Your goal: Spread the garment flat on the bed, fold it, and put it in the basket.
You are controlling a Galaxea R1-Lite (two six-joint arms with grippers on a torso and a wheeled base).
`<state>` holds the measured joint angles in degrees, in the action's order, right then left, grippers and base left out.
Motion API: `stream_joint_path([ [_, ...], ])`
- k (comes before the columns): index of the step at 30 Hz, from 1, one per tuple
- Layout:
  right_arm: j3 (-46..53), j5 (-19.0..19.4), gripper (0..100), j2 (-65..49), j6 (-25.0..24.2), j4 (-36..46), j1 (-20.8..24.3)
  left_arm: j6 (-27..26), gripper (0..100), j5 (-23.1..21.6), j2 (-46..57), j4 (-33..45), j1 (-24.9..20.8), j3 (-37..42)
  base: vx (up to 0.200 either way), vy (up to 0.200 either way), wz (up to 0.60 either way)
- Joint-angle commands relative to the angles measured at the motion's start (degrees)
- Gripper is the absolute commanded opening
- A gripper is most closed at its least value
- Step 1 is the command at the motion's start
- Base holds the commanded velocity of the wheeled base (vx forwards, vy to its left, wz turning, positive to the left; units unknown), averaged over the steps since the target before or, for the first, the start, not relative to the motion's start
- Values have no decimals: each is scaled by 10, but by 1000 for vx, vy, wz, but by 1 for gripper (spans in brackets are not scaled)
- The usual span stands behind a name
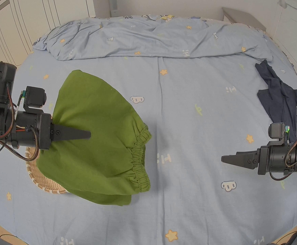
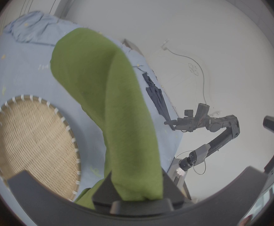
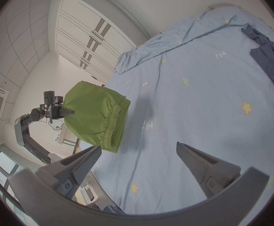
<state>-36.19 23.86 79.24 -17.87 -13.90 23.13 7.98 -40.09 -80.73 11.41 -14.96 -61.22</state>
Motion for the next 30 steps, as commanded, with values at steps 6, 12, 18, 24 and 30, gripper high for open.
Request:
stream_joint_path([
  [6, 2, -1, 100, 3, 0, -1, 1, -32, 0, -4, 42, -21, 57, -21, 0, 0, 0],
  [12, 2, 0, 100, 1, 0, -1, 1, -30, 0, -24, 43, -75, 164, -21, 0, 0, 0],
  [18, 2, -1, 100, 0, 0, -1, 1, -28, 0, -96, 33, -89, 245, -15, 0, 0, 0],
  [24, 2, 0, 100, 0, 1, -1, 1, -34, 0, -134, -76, -89, 306, 22, 0, 0, 0],
  [30, 5, 0, 100, -1, 1, -1, 10, -103, 0, -134, -136, -89, 368, 100, 0, 0, 0],
])
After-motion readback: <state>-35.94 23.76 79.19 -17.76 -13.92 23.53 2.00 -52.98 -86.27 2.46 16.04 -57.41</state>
